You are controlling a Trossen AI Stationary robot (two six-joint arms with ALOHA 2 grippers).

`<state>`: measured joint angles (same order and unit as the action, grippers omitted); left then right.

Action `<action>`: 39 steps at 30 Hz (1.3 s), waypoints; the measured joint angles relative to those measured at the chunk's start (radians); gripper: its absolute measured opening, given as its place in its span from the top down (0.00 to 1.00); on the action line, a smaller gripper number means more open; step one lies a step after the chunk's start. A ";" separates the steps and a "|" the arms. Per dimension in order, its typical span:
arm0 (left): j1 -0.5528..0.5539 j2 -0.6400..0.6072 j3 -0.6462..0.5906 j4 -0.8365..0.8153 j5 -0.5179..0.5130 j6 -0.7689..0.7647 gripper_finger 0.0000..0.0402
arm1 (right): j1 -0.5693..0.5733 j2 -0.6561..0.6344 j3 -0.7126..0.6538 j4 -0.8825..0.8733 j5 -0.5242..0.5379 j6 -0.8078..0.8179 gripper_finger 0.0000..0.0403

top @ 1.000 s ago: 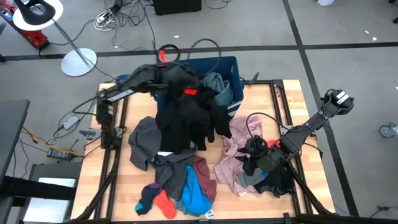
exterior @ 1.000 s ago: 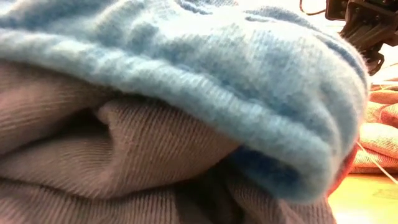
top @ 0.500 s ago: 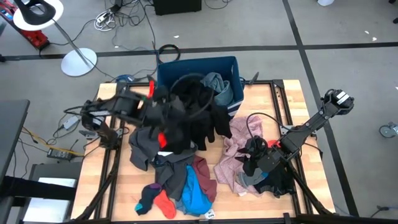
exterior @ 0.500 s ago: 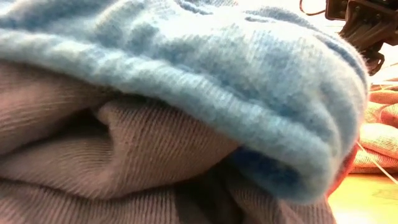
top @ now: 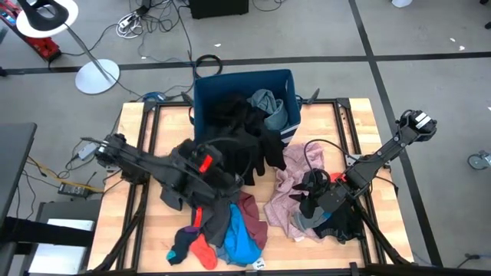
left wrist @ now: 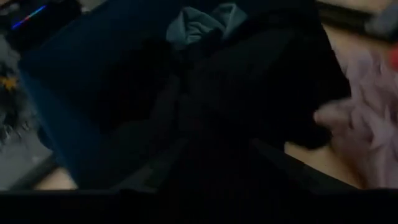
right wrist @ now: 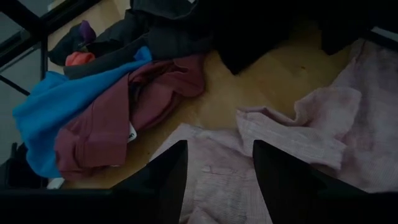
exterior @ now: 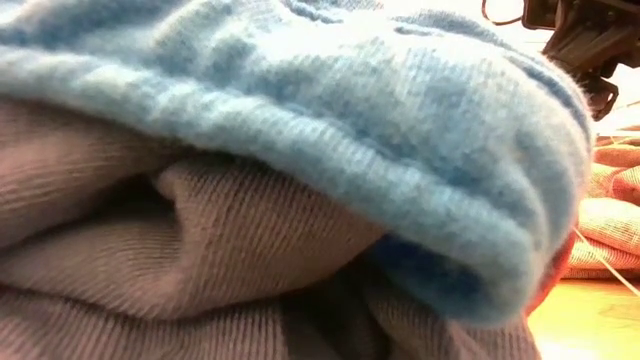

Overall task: Sort clothes
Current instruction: Put the black jacket into the laundry bin

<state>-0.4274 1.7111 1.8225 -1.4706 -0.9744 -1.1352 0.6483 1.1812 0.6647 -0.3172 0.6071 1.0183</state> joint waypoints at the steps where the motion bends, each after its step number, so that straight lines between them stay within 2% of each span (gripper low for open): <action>1: -0.001 0.003 -0.032 0.027 -0.006 -0.045 0.56 | 0.000 0.000 0.000 0.000 0.000 0.000 0.55; 6: 0.009 0.005 -0.182 0.123 0.022 -0.192 0.56 | 0.001 0.000 0.000 0.006 -0.003 0.000 0.55; 12: 0.009 0.005 -0.296 0.119 0.026 -0.407 0.56 | 0.001 0.000 0.000 0.006 -0.006 -0.007 0.55; 19: 0.032 0.005 -0.401 0.199 0.061 -0.464 0.56 | 0.001 0.000 0.000 0.007 -0.006 -0.009 0.55; 23: 0.050 0.005 -0.428 0.249 0.113 -0.410 0.63 | 0.000 0.000 0.000 0.008 -0.006 -0.011 0.55; 28: 0.055 0.005 -0.427 0.319 0.107 -0.262 0.94 | 0.000 0.000 0.000 0.009 -0.006 -0.011 0.55; 34: 0.069 0.002 -0.397 0.379 0.100 -0.125 0.99 | 0.000 0.000 0.000 0.010 -0.006 -0.011 0.55; 39: 0.070 0.002 -0.280 0.372 0.039 0.014 0.99 | 0.000 0.000 0.000 0.010 -0.006 -0.012 0.55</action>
<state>-0.3577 1.7134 1.5421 -1.0987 -0.9352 -1.1213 0.6487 1.1811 0.6647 -0.3073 0.6006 1.0068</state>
